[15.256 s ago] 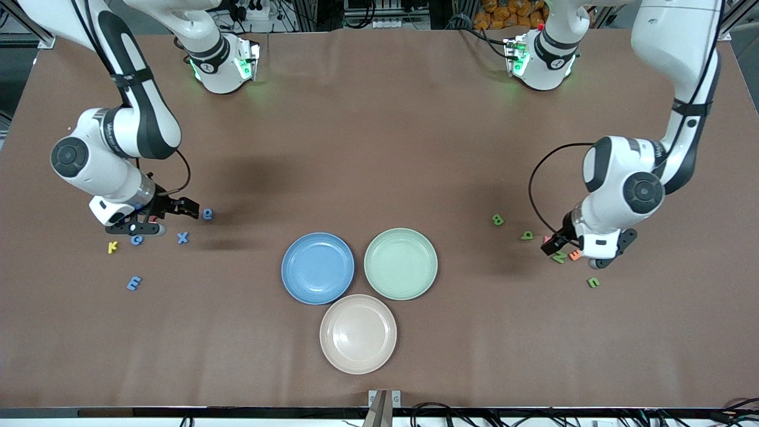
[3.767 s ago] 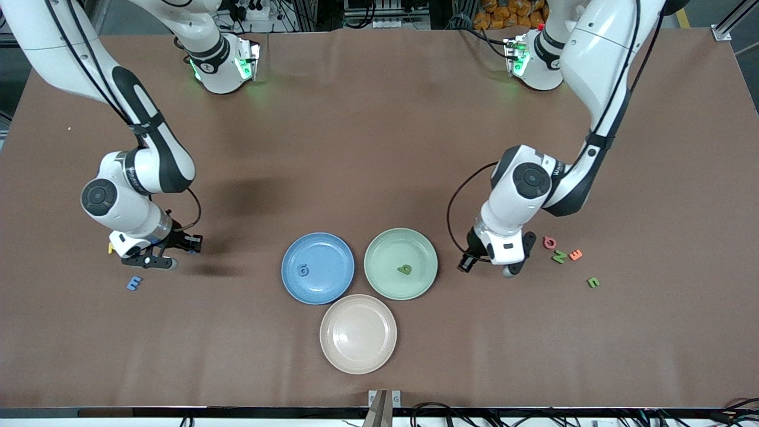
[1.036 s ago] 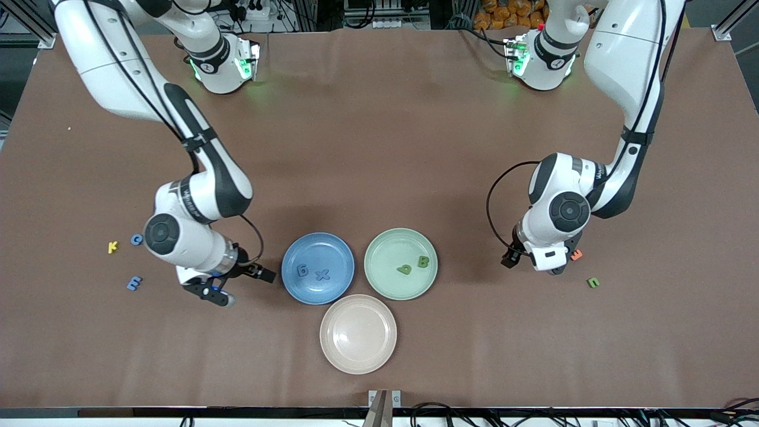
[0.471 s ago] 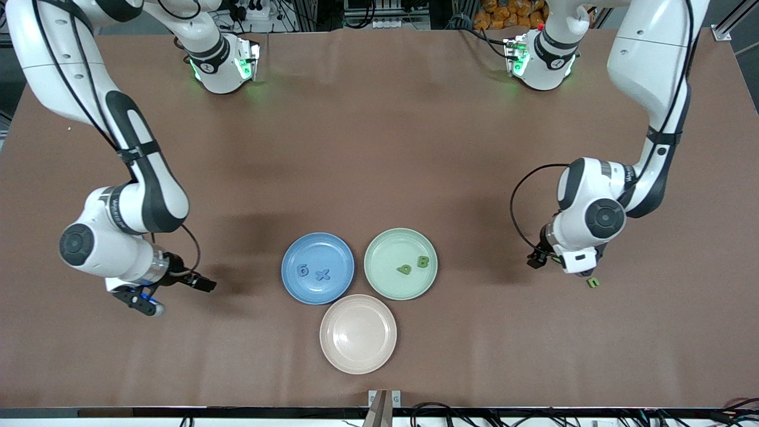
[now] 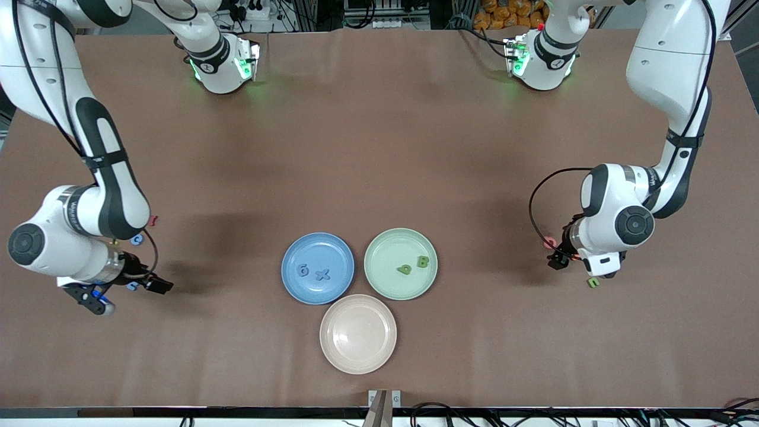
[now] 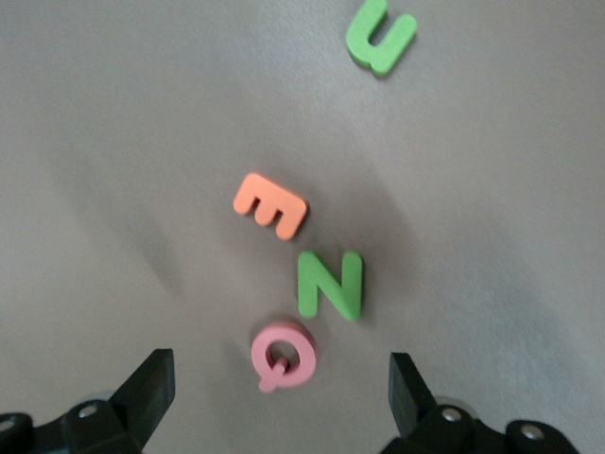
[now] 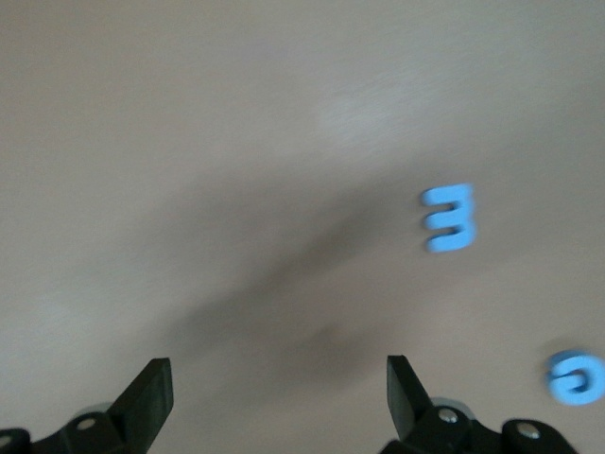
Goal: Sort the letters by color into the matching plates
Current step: 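Grasp the blue m with the right gripper while the left gripper reaches N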
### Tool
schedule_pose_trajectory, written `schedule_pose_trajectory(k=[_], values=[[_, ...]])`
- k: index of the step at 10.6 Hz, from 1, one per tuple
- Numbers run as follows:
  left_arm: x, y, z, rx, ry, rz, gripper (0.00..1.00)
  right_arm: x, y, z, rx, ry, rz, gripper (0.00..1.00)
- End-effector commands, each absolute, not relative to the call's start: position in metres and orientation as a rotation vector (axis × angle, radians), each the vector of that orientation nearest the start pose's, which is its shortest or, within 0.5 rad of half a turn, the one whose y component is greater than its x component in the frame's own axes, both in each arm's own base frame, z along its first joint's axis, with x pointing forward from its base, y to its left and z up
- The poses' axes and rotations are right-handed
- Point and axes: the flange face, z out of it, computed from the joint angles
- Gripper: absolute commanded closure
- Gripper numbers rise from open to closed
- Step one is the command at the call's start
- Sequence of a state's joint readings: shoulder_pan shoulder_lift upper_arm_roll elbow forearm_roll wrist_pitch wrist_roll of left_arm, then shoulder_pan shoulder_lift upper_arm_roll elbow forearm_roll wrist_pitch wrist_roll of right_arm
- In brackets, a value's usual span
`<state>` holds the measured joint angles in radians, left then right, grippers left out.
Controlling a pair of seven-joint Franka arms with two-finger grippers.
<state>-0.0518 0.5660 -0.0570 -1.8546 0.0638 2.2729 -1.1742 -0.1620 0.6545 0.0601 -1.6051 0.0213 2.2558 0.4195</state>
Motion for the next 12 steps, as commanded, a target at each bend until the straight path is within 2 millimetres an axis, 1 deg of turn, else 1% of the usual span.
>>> schedule_pose_trajectory(k=[1,2,4,6,9,11,12], values=[[0.625,-0.052,0.188,-2.652,-1.487,0.136,0.0,0.679,-0.127,0.244,-3.0,0.864,0.027,0.0],[0.624,-0.053,0.181,-2.652,-1.484,0.14,0.0,0.678,-0.135,0.238,-2.999,0.876,0.033,0.0],[0.625,-0.057,0.179,-2.663,-1.48,0.128,0.0,0.675,-0.149,0.225,-3.011,0.846,0.044,0.0],[0.627,-0.054,0.172,-2.669,-1.489,0.113,0.0,0.673,-0.16,0.212,-3.02,0.818,0.037,0.0],[0.63,-0.051,0.174,-2.67,-1.503,0.098,0.0,0.673,-0.17,0.195,-3.041,0.73,-0.012,0.0],[0.63,-0.051,0.174,-2.679,-1.505,0.081,0.0,0.674,-0.171,0.184,-3.042,0.729,-0.029,0.0],[0.63,-0.051,0.173,-2.68,-1.508,0.078,0.0,0.674,-0.171,0.183,-3.041,0.728,-0.036,0.0]])
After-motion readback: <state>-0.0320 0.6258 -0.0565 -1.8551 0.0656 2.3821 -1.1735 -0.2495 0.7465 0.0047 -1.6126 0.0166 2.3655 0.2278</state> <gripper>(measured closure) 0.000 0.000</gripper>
